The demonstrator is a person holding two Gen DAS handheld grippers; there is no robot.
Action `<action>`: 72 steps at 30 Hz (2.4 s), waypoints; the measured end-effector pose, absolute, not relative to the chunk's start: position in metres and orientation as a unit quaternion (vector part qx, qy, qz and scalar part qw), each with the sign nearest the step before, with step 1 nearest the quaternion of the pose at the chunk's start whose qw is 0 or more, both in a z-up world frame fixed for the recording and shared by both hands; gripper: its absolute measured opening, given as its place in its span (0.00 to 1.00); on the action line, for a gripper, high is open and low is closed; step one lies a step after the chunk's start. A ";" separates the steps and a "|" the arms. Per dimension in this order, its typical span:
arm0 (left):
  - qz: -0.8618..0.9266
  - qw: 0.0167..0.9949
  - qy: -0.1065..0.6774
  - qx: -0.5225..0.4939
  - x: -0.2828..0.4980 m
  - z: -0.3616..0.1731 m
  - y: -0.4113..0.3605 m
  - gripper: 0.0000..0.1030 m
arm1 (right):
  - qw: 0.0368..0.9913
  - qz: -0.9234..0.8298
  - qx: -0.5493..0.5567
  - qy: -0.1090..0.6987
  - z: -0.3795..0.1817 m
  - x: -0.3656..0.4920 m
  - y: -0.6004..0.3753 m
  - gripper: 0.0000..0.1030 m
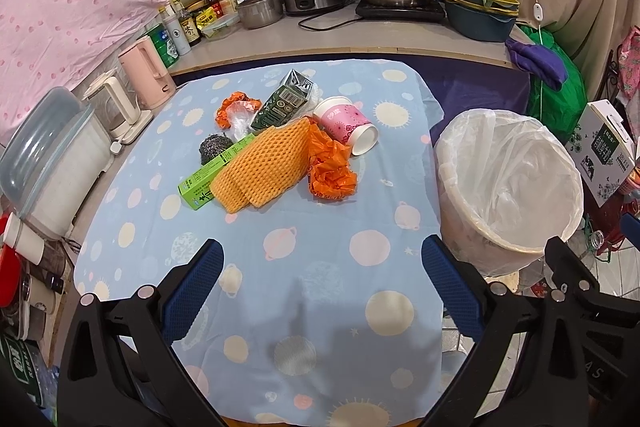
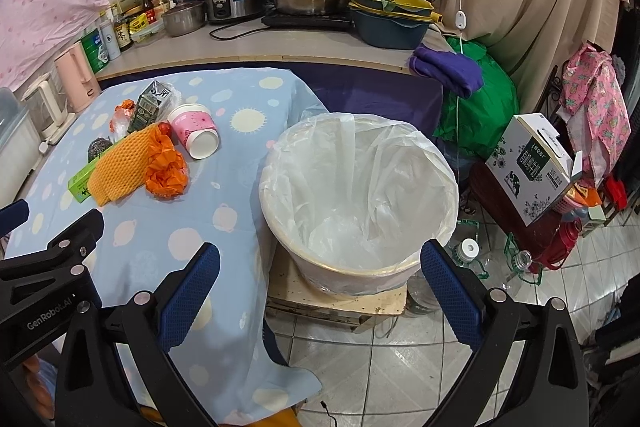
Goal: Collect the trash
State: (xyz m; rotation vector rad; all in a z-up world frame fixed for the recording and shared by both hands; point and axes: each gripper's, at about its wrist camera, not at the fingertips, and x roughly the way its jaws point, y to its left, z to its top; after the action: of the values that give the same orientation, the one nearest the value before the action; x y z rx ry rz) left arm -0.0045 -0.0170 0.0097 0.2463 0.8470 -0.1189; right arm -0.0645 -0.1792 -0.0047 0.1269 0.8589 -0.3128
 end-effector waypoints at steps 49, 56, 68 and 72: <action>-0.058 0.904 0.406 0.120 -0.007 0.011 -0.017 0.92 | 0.897 -0.152 0.066 0.410 -0.007 -0.078 -0.188 0.93; -0.058 0.904 0.406 0.120 -0.007 0.011 -0.016 0.92 | 0.897 -0.153 0.067 0.410 -0.007 -0.077 -0.187 0.93; -0.059 0.904 0.405 0.120 -0.007 0.011 -0.016 0.92 | 0.896 -0.153 0.064 0.412 -0.007 -0.072 -0.177 0.93; -0.058 0.904 0.405 0.119 -0.007 0.011 -0.016 0.92 | 0.896 -0.153 0.064 0.412 -0.007 -0.072 -0.177 0.93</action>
State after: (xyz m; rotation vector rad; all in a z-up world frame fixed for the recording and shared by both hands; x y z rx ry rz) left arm -0.0068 -0.0157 0.0107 0.2462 0.8377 -0.1206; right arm -0.0722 -0.1772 -0.0067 0.1329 0.8537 -0.3162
